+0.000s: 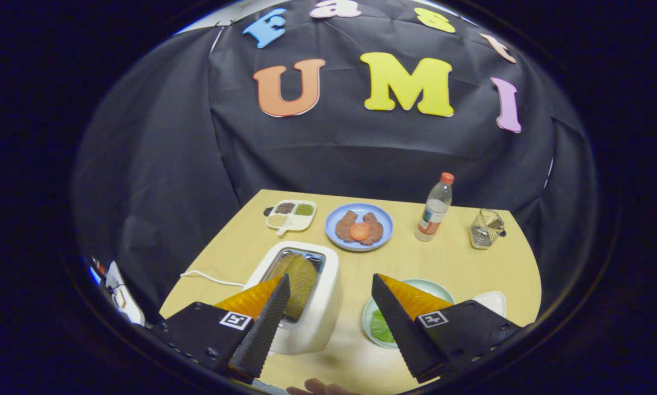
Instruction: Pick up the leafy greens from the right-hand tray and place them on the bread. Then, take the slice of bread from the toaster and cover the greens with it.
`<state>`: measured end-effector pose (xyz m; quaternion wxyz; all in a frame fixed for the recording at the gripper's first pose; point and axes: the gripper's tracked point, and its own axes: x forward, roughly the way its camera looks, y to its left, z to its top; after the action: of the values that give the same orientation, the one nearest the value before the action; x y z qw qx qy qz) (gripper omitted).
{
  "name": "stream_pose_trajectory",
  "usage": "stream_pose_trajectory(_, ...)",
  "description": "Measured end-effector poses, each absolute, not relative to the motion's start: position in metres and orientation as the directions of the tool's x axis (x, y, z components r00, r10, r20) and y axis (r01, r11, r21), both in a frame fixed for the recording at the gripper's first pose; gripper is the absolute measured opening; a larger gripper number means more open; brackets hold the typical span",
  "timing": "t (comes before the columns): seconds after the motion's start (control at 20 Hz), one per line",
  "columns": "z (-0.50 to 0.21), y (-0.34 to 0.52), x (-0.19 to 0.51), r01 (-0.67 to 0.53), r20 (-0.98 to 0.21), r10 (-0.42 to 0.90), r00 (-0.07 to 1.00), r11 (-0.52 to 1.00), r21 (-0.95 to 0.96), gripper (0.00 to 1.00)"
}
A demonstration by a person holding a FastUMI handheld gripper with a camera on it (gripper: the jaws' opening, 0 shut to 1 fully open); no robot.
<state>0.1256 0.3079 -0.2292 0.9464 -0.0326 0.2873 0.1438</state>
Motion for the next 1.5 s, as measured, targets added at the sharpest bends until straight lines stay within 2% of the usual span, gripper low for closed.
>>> stream_pose_trajectory(0.15, -0.238, 0.341, 0.127, -0.312, -0.575, 0.261, 0.775, 0.95, 0.01, 0.94)
stream_pose_trajectory(0.3, -0.253, 0.358, 0.134, -0.273, -0.612, 0.213, 0.761, 0.962, -0.005, 0.94)
stream_pose_trajectory(0.55, -0.28, 0.358, 0.145, -0.161, -0.688, 0.073, 0.722, 0.985, -0.064, 0.81)
stream_pose_trajectory(0.7, -0.288, 0.346, 0.151, -0.093, -0.705, -0.02, 0.709, 0.988, -0.122, 0.62)
stream_pose_trajectory(0.8, -0.292, 0.336, 0.151, -0.043, -0.72, -0.079, 0.689, 0.988, -0.15, 0.43)
stream_pose_trajectory(0.95, -0.295, 0.338, 0.15, -0.031, -0.747, -0.074, 0.661, 0.992, -0.125, 0.19)
stream_pose_trajectory(1.0, -0.293, 0.337, 0.147, -0.034, -0.752, -0.071, 0.656, 0.992, -0.123, 0.19)
stream_pose_trajectory(1.05, -0.29, 0.336, 0.146, -0.036, -0.753, -0.064, 0.655, 0.993, -0.116, 0.15)
stream_pose_trajectory(1.5, -0.208, 0.324, 0.127, -0.07, -0.699, 0.083, 0.71, 0.996, 0.047, 0.15)
